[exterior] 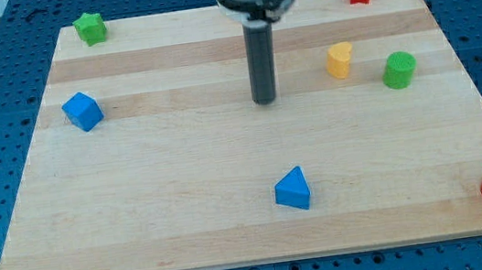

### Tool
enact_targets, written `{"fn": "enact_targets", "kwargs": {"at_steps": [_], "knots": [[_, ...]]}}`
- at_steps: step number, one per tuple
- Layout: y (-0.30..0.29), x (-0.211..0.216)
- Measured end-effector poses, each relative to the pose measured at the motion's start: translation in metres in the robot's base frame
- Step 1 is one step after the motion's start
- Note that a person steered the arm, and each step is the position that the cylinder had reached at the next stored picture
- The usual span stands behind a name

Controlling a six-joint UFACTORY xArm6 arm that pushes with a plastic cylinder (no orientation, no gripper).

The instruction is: Move the yellow heart towards red star

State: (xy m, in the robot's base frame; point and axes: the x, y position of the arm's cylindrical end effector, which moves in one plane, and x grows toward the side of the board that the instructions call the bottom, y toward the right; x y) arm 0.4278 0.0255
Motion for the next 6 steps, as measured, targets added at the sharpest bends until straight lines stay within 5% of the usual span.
{"fn": "enact_targets", "kwargs": {"at_steps": [1, 6], "knots": [[0.006, 0.0277], [0.0061, 0.0315]]}}
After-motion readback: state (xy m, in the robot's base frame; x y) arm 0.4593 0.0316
